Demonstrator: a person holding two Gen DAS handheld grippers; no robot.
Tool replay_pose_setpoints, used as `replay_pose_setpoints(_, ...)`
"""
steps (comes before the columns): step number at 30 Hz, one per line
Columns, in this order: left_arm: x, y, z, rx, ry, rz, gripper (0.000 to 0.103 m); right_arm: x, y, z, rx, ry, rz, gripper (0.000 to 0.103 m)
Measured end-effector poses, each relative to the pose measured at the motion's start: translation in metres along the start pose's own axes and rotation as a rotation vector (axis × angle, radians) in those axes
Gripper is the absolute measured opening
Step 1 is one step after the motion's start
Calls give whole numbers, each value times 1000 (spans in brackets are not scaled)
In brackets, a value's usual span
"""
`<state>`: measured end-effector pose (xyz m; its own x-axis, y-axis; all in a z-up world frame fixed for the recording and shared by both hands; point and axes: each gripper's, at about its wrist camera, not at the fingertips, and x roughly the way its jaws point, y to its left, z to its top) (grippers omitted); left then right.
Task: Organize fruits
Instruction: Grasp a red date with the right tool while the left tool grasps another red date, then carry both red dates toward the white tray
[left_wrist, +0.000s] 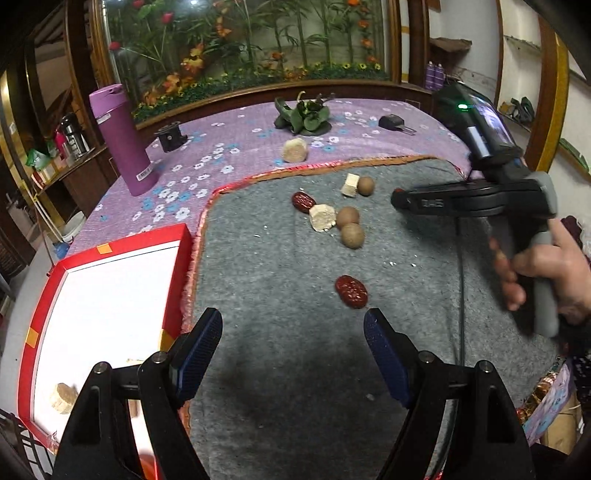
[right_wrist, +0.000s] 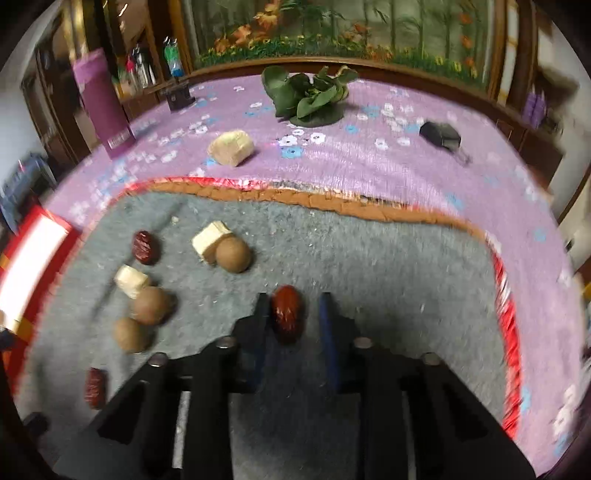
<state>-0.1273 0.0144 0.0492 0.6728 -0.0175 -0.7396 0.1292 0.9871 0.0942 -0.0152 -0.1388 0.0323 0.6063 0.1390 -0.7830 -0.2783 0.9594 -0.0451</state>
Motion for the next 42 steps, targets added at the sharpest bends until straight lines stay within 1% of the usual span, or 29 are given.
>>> replay_pose_setpoints(3, 0, -1, -1, -12, 16, -10, 79, -2, 0, -5, -15, -34, -11, 18)
replay_pose_setpoints(5, 2, -3, 0, -25, 29, -22, 79, -6, -5, -4, 9, -49, -11, 18)
replay_pose_setpoints(8, 7, -9, 3, -41, 47, -62, 79, -6, -27, -2, 109, -52, 90, 18)
replay_pose_setpoints(10, 11, -15, 6, -48, 56, -88, 79, -4, -39, 0, 168, -41, 124, 18)
replay_pose_setpoints(11, 13, -18, 7, -50, 59, -93, 79, -4, -47, 0, 209, -37, 161, 18)
replay_pose_setpoints(13, 23, -22, 11, -60, 64, -81, 77, -5, -52, 1, 245, -41, 190, 18)
replay_pose_setpoints(15, 35, -22, 14, -73, 89, -68, 63, -7, -55, 2, 264, -44, 207, 18)
replay_pose_setpoints(16, 42, -22, 15, -88, 110, -73, 51, -7, -56, 3, 274, -43, 218, 18)
replay_pose_setpoints(17, 48, -22, 15, -102, 123, -87, 48, -7, -57, 3, 285, -38, 234, 18)
replay_pose_setpoints(18, 53, -22, 15, -109, 130, -92, 48, -6, -57, 3, 288, -32, 242, 18)
replay_pose_setpoints(21, 56, -28, 16, -94, 119, -58, 47, -4, -57, 4, 293, -22, 248, 18)
replay_pose_setpoints(23, 56, -31, 17, -79, 106, -59, 40, -6, -56, 4, 291, -26, 257, 18)
replay_pose_setpoints(24, 56, -31, 16, -77, 100, -58, 40, -7, -55, 4, 286, -33, 257, 18)
replay_pose_setpoints(25, 55, -32, 15, -76, 93, -58, 36, -9, -54, 4, 281, -40, 259, 18)
replay_pose_setpoints(26, 54, -32, 15, -71, 84, -64, 27, -10, -53, 4, 276, -45, 264, 18)
replay_pose_setpoints(28, 52, -33, 13, -62, 75, -65, 22, -12, -50, 4, 261, -60, 269, 18)
replay_pose_setpoints(33, 49, -27, 11, -71, 62, -56, 22, -17, -41, 3, 230, -96, 268, 18)
replay_pose_setpoints(36, 46, -18, 7, -95, 51, -51, 22, -20, -38, 2, 214, -124, 264, 18)
replay_pose_setpoints(39, 37, -8, 3, -116, 25, -33, 22, -23, -33, 2, 199, -146, 271, 18)
replay_pose_setpoints(42, 22, 6, 0, -130, -18, 4, 22, -27, -22, 2, 166, -160, 230, 18)
